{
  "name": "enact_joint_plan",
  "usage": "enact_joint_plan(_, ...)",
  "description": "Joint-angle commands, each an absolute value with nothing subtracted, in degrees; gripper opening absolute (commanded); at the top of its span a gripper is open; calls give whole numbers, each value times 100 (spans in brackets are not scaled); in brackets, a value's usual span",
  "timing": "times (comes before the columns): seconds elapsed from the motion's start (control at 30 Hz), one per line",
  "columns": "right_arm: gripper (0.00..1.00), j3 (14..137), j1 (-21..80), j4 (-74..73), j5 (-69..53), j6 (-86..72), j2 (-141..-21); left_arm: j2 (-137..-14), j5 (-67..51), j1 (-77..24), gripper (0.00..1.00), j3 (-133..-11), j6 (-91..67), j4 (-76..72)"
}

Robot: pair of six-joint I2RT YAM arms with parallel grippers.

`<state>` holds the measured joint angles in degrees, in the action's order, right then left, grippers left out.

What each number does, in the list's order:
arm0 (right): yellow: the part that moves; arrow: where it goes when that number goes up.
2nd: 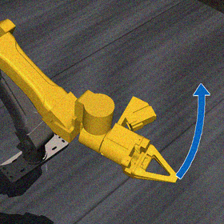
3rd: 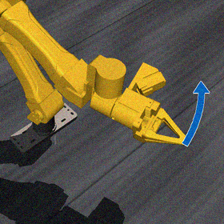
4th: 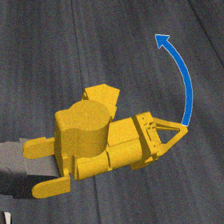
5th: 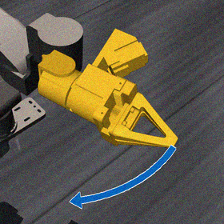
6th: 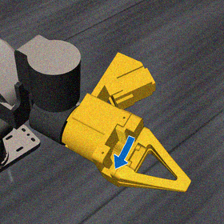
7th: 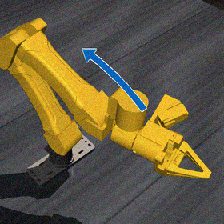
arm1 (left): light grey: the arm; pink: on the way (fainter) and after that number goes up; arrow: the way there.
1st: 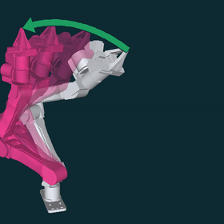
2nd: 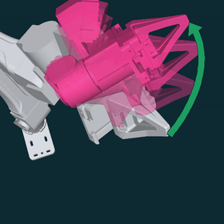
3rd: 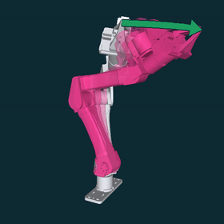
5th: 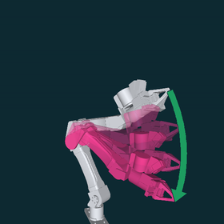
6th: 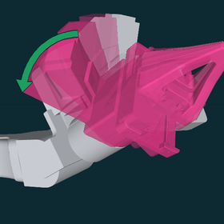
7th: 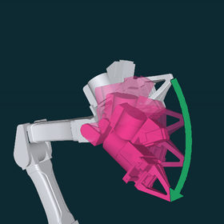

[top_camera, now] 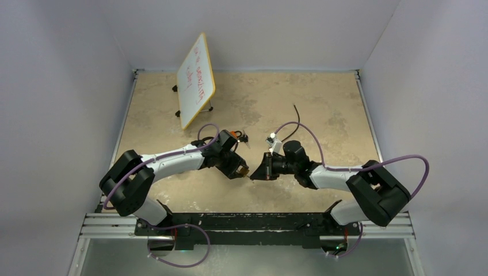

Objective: Unlock with the key
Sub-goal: Unlock the lock.

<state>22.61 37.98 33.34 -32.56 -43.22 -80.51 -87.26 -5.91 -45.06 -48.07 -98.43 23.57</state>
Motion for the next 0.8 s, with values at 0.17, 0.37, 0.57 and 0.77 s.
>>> enact_joint_plan(0.17, 0, 2398, 3817, 3521, -3309, -4397, -7916, -8473, -642, -4484, 20, -4802, -9932, 2217)
enact_joint_plan(0.37, 0, 2278, 3815, 3591, -3229, -4464, -7738, -8473, -650, -4487, 20, -4784, -9915, 2236)
enact_joint_plan(0.57, 0, 2321, 3811, 3523, -3176, -4469, -7750, -8464, -668, -4490, 20, -4757, -9914, 2206)
enact_joint_plan(0.77, 0, 2375, 3808, 3473, -3177, -4447, -7920, -8422, -669, -4487, 20, -4746, -9948, 2181)
